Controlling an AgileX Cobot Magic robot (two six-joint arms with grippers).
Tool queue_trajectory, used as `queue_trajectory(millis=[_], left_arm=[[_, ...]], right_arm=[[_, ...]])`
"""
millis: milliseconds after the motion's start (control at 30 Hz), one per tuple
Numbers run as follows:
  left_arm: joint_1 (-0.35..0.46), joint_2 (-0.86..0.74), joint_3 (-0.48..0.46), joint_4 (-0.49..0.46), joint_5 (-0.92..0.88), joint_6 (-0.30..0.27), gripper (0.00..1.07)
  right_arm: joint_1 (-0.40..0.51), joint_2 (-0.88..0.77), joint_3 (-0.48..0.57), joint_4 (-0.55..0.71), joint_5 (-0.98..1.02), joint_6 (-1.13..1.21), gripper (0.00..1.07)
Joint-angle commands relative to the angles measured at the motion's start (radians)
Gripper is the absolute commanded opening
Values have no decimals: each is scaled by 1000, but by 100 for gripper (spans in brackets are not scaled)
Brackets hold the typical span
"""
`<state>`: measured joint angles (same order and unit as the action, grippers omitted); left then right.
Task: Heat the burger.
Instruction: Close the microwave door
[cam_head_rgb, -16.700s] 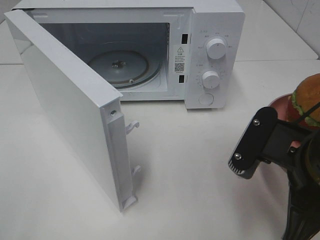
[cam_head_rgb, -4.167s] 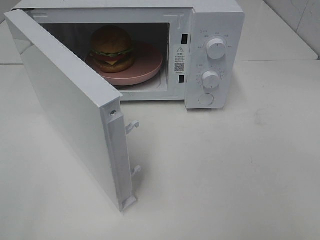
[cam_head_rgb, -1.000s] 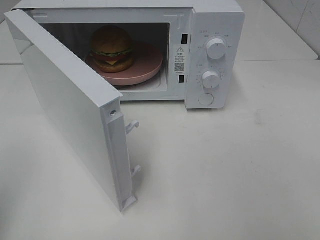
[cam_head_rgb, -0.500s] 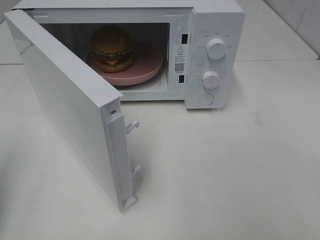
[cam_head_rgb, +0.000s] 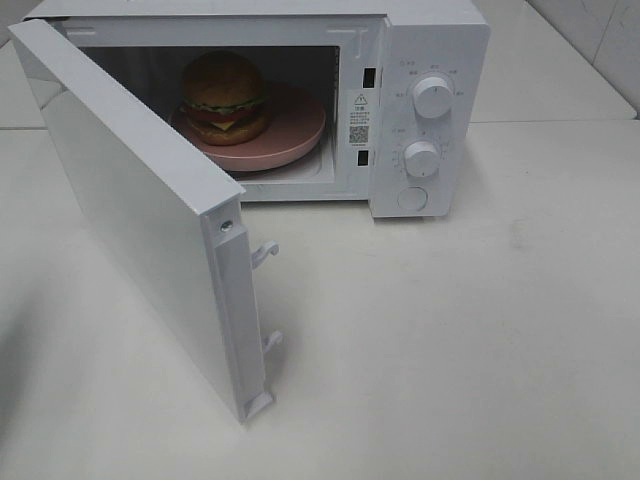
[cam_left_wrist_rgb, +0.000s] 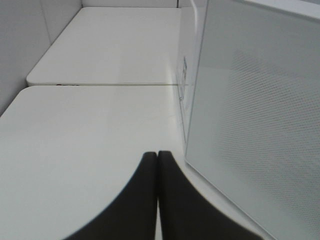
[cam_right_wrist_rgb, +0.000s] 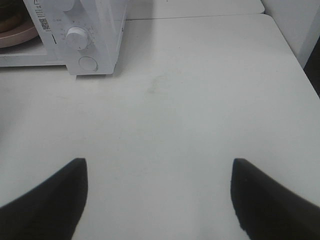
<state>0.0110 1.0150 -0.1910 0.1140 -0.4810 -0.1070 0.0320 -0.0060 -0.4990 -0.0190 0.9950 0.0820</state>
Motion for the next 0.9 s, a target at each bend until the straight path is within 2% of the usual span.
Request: queue_trajectory(millis=[33, 67, 100, 133, 167, 200, 300, 433, 467, 600, 633, 700, 767, 800, 833, 867, 900], left_arm=[[-2, 49, 0, 119, -75, -104, 0], [-2, 81, -1, 183, -118, -143, 0], [-2, 81, -1, 183, -118, -143, 0], [-2, 116, -14, 239, -146, -181, 0], [-2, 116, -14, 239, -146, -181, 0], [-2, 149, -34, 271, -148, -207, 0], [-8, 189, -59, 282, -156, -228, 0], [-65, 237, -81, 282, -171, -207, 0], [-108, 268, -98, 270, -171, -174, 0], [-165, 309, -110, 202, -179, -146, 0], [-199, 333, -113, 159, -198, -111, 0], [-218, 345, -115, 139, -212, -95, 0], [-279, 380, -116, 57, -263, -52, 0], [-279, 380, -116, 57, -263, -52, 0], [-311, 396, -116, -10, -278, -33, 0], [-311, 396, -116, -10, -278, -33, 0], [-346, 410, -116, -70, -283, -31, 0]], right_arm=[[-5, -25, 1, 3, 0, 6, 76], [-5, -25, 1, 3, 0, 6, 76], [-5, -25, 1, 3, 0, 6, 76], [-5, -25, 1, 3, 0, 6, 76], [-5, -25, 1, 3, 0, 6, 76], [-5, -25, 1, 3, 0, 6, 76], [-5, -25, 1, 3, 0, 6, 76], [-5, -25, 1, 3, 0, 6, 76], [-5, -25, 1, 3, 0, 6, 76], [-5, -25, 1, 3, 0, 6, 76], [-5, -25, 1, 3, 0, 6, 76], [-5, -25, 1, 3, 0, 6, 76], [-5, -25, 1, 3, 0, 6, 76], [-5, -25, 1, 3, 0, 6, 76], [-5, -25, 1, 3, 0, 6, 76], [-5, -25, 1, 3, 0, 6, 76], [-5, -25, 1, 3, 0, 6, 76]])
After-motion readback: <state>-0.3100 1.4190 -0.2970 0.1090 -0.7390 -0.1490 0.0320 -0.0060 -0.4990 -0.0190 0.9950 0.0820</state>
